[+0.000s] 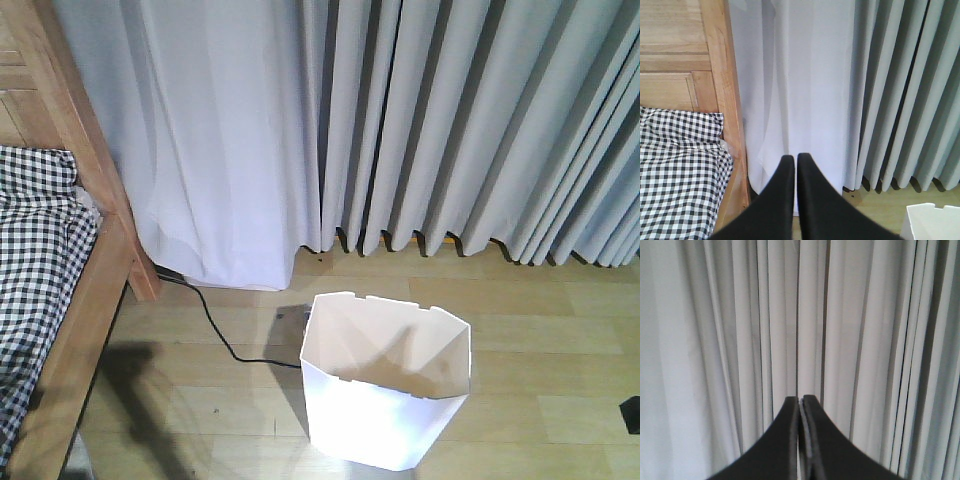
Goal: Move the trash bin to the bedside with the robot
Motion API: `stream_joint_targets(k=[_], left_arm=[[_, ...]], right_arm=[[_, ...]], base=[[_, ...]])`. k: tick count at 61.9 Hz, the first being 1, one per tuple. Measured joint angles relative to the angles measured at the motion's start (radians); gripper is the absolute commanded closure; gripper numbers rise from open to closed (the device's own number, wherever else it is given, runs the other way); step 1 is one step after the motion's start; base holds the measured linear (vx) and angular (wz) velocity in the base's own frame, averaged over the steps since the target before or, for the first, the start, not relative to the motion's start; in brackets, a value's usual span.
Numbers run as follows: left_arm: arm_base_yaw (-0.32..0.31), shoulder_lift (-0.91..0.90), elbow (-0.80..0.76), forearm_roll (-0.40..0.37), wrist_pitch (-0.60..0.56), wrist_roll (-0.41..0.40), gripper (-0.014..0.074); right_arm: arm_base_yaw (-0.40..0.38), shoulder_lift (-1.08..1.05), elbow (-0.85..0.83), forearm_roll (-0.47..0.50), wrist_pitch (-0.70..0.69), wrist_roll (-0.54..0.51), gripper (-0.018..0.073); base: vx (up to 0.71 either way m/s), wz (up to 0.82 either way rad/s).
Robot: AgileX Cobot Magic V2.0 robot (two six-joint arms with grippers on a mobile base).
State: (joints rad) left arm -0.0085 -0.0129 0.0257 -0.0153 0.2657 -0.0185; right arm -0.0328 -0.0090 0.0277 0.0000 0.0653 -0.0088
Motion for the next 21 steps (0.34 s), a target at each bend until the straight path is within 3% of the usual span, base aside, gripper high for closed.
stream_joint_targets(k=[21], left_arm=[[0.0, 0.0, 0.0, 0.0, 0.0, 0.0, 0.0602]], right_arm=[[0.0, 0.0, 0.0, 0.0, 0.0, 0.0, 0.0568]], base=[[0.0, 0.0]])
